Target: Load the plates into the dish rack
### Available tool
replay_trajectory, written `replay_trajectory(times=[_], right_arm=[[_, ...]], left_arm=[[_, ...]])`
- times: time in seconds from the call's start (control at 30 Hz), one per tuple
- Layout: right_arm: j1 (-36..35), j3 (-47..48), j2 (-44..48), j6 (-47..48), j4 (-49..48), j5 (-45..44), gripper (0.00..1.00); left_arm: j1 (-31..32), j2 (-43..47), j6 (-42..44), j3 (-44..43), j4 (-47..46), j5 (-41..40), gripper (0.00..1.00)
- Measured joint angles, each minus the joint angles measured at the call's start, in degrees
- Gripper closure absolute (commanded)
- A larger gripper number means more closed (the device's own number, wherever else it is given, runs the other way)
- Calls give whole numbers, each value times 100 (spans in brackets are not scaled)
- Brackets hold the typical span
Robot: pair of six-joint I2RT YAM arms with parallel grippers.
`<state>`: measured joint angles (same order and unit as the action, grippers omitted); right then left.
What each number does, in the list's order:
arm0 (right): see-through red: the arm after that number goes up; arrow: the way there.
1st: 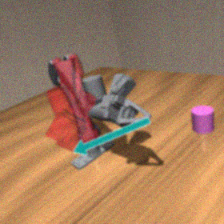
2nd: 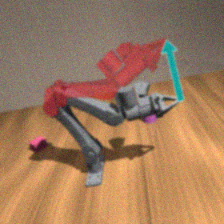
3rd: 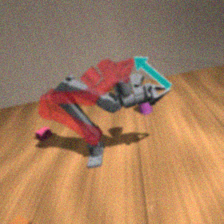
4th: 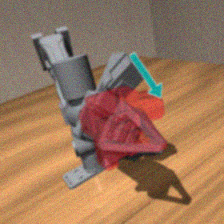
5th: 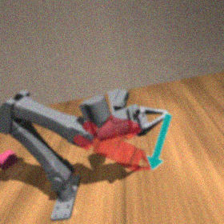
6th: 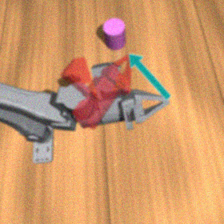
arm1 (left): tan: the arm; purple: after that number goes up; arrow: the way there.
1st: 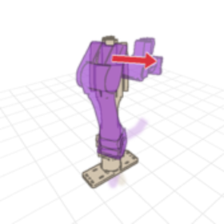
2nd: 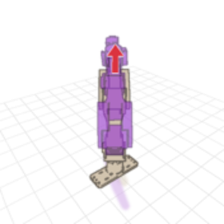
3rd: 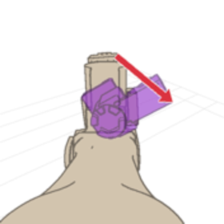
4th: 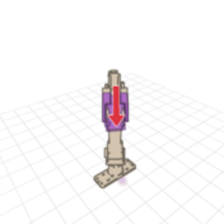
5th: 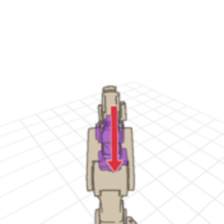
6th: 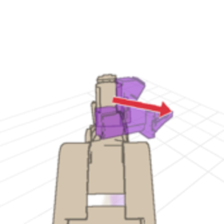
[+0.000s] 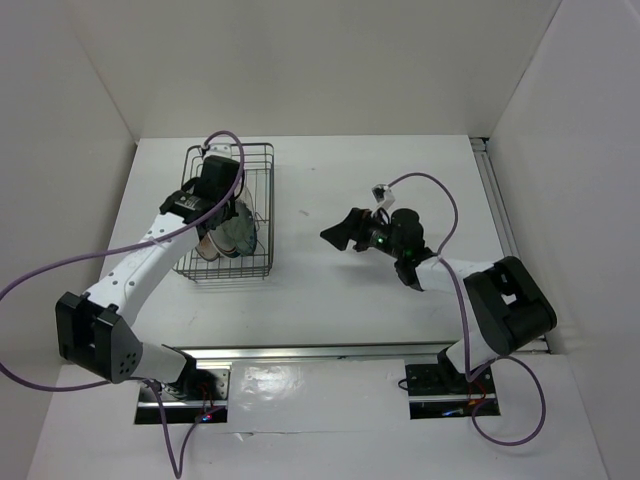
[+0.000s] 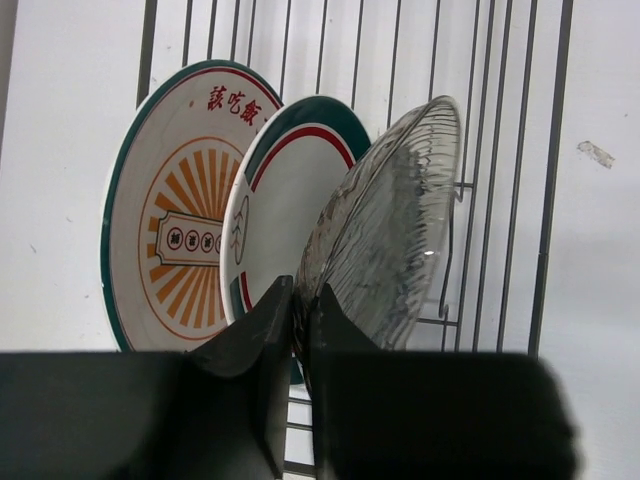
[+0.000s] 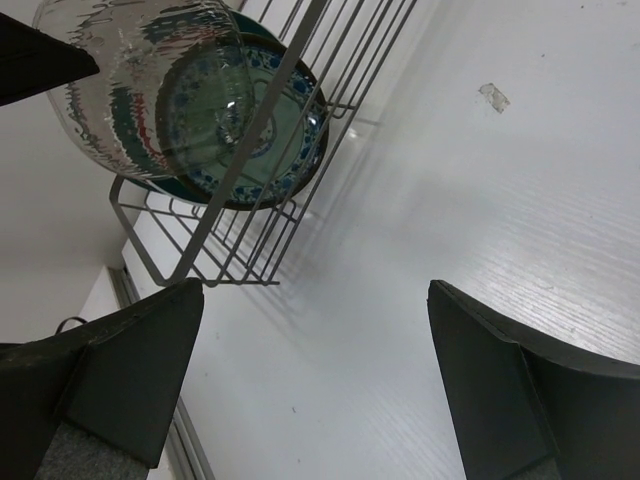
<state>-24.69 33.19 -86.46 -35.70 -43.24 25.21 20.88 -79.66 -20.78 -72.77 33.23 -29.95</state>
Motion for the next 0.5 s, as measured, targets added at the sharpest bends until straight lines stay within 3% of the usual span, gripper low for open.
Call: replay_trajectory(times=[0.37, 0.5], right_arm=[[122, -175, 55, -70, -133, 133, 0], [149, -186, 70, -90, -160, 157, 0]], left_arm=[[0, -24, -66, -7, 22, 162, 63], [4, -76, -61, -44, 22, 223, 51]])
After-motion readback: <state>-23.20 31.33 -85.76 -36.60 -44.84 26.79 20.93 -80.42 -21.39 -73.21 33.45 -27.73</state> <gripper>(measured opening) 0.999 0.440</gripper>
